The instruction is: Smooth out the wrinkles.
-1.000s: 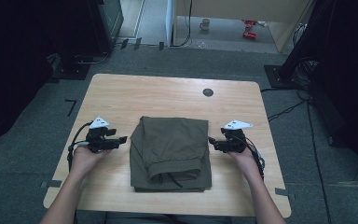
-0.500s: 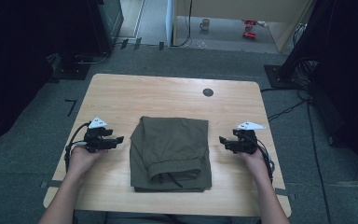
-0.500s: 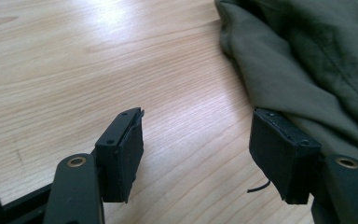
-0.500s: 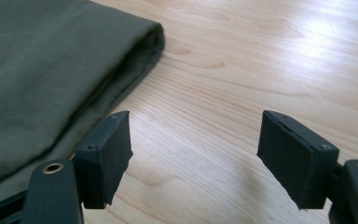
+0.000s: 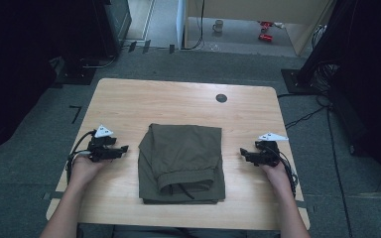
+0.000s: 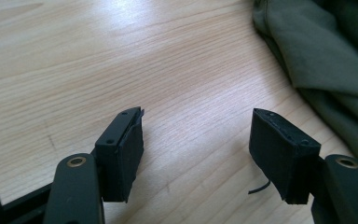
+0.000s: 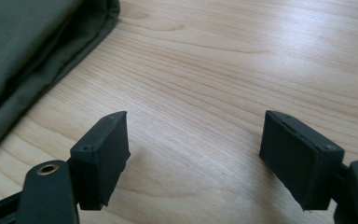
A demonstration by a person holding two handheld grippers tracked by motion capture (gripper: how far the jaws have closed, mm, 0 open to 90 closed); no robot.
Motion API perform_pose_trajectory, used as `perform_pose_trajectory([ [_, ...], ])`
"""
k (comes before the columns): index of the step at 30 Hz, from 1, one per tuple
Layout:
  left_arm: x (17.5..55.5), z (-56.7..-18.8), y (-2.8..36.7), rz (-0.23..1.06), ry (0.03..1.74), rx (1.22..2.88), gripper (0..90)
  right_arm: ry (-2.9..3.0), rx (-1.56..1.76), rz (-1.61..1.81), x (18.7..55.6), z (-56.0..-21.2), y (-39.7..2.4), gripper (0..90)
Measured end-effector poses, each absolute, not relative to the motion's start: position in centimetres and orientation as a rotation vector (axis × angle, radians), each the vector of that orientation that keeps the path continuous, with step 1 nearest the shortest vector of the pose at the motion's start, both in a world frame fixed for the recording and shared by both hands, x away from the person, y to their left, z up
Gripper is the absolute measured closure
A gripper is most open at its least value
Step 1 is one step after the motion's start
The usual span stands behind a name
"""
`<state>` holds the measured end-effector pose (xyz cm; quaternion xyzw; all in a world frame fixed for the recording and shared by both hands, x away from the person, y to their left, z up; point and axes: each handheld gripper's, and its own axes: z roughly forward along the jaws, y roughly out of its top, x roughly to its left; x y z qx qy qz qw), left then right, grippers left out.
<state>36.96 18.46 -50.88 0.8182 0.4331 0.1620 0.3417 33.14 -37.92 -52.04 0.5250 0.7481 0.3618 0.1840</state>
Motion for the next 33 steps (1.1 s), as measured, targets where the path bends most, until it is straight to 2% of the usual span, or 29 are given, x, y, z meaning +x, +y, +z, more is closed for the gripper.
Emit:
perform_pose_trajectory([
  [10,36.74,-51.67,18.98,0.481,1.087,2.09,27.4,2.105,1.43,0.948,32.93,-52.45,-38.01,12.9],
  [33,36.68,-51.72,18.62,0.515,1.162,2.066,21.4,2.048,1.492,0.916,32.58,-52.47,-37.74,10.1],
])
